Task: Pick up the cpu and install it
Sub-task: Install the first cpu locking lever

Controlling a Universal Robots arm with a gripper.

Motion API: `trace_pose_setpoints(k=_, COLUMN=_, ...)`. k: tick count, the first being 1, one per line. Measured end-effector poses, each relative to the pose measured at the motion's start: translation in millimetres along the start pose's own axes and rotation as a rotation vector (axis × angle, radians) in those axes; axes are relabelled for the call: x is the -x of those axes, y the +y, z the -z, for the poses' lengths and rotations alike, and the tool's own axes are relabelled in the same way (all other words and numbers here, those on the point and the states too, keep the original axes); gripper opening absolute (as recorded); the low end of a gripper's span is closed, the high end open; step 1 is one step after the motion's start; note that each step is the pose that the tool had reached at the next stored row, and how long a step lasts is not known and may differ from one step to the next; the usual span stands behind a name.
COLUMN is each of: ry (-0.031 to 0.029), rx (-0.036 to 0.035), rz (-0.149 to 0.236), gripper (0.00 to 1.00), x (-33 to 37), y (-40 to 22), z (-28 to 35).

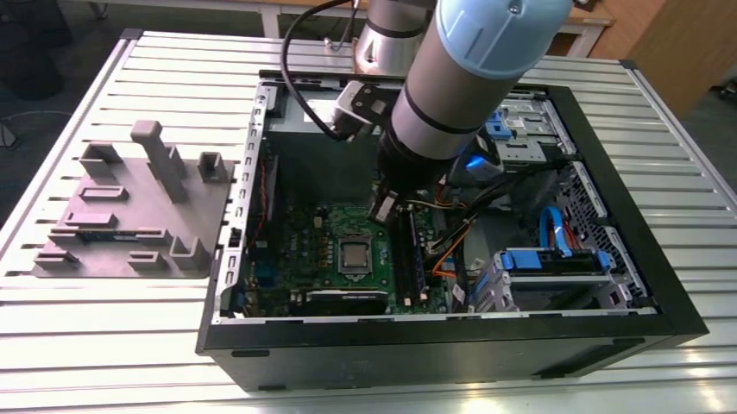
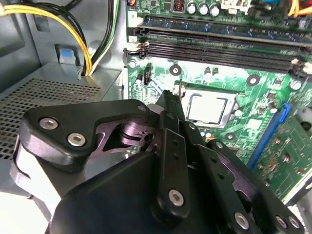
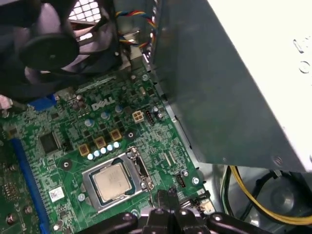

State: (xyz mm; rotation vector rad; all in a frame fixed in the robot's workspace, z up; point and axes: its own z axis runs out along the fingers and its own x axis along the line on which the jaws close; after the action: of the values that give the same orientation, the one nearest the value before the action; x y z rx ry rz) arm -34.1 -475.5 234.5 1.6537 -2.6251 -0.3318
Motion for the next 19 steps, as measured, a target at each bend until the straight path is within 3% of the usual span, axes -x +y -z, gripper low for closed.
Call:
trace_pose_setpoints(k=4, ry=-0.0041, rx=-0.0189, rz=0.036, gripper=0.10, x=-0.6, y=-0.2, z=-0.1)
trace_pose_setpoints(k=6, ry=-0.0048, rx=-0.0223, rz=0.043, gripper=0.10, x=-1.6, y=0.3, z=-0.1)
trace_pose_setpoints(k=11, ry=-0.0013, rx=-0.0210, rz=0.064, gripper=0.10, x=-4.0, y=3.2, z=-0.4)
trace_pose_setpoints(k=19, ry=-0.0007, rx=-0.0206, rz=0.067, gripper=0.10, x=-4.0, y=3.3, z=-0.4)
